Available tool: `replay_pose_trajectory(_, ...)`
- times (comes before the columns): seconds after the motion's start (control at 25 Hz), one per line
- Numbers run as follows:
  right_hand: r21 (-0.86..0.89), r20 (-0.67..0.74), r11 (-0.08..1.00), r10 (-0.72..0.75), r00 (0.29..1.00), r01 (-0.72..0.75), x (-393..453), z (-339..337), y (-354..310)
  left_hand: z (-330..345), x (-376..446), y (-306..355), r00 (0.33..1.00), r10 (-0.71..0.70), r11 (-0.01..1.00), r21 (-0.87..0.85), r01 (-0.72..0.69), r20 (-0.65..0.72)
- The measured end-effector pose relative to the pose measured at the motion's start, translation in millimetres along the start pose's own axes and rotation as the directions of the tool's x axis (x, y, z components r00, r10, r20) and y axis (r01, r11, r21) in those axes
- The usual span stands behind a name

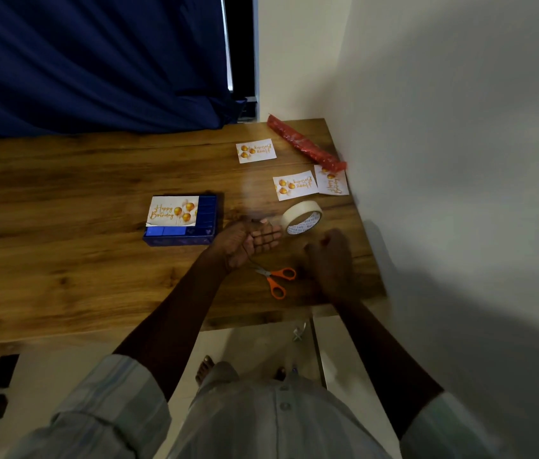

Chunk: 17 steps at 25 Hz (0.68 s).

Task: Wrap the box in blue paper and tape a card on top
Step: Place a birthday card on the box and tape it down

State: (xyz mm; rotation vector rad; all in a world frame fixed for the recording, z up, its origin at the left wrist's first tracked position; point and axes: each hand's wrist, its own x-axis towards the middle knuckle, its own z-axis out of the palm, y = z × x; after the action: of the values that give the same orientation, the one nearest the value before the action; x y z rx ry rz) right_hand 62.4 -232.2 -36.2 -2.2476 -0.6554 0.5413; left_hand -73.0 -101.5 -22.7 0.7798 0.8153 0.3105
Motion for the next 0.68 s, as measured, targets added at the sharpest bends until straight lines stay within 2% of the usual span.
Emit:
replay_pose_trajectory(0.04, -0.082, 0.107, 0.990, -0.110, 0.988, 0.119, -16.5, 3.2, 2.1, -0.1, 0.1, 0.7, 1.000, 0.000, 1.000, 0.008, -0.001, 0.007)
replay_pose_trajectory(0.12, -0.297, 0.352, 0.881, -0.259, 0.900, 0.369, -40.2, 12.1, 8.4, -0.9, 1.4, 2.5, 1.000, 0.002, 1.000, 0.025, -0.002, 0.020)
replay_pose_trajectory(0.16, -0.362, 0.418, 0.823, -0.277, 0.865, 0.438, -45.3, 15.9, 11.3, -1.1, 2.4, 3.1, 1.000, 0.000, 0.999, 0.036, -0.001, 0.027)
replay_pose_trajectory(0.24, -0.355, 0.456, 0.820, -0.268, 0.849, 0.449, -44.6, 19.1, 13.9, -1.9, 3.2, 4.6, 0.999, -0.002, 0.998, 0.057, 0.000, 0.035)
replay_pose_trajectory(0.36, -0.242, 0.470, 0.897, -0.224, 0.854, 0.369, -40.1, 17.3, 21.4, -2.4, 0.8, 7.4, 0.999, 0.005, 0.994, 0.106, -0.010, 0.043)
replay_pose_trajectory(0.4, -0.148, 0.488, 0.946, -0.185, 0.853, 0.290, -39.4, 16.3, 26.1, -2.3, 0.6, 7.4, 0.999, 0.008, 0.993, 0.121, -0.013, 0.045)
replay_pose_trajectory(0.48, 0.140, 0.506, 0.990, -0.086, 0.859, 0.016, -41.6, 6.5, 32.4, -3.4, 0.4, 6.9, 0.999, 0.011, 0.989, 0.145, -0.018, 0.049)
replay_pose_trajectory(0.52, 0.259, 0.507, 0.962, -0.056, 0.860, -0.090, -46.1, -1.2, 32.3, -4.3, 0.4, 7.1, 0.999, 0.014, 0.988, 0.156, -0.021, 0.050)
replay_pose_trajectory(0.6, 0.461, 0.477, 0.872, -0.086, 0.875, -0.165, -49.7, -14.2, 34.9, -6.0, 1.2, 7.1, 0.999, 0.022, 0.986, 0.161, -0.029, 0.045)
replay_pose_trajectory(0.68, 0.627, 0.510, 0.736, -0.139, 0.849, -0.257, -50.5, -21.2, 37.5, -6.3, 2.5, 6.2, 0.999, 0.022, 0.989, 0.148, -0.027, 0.037)
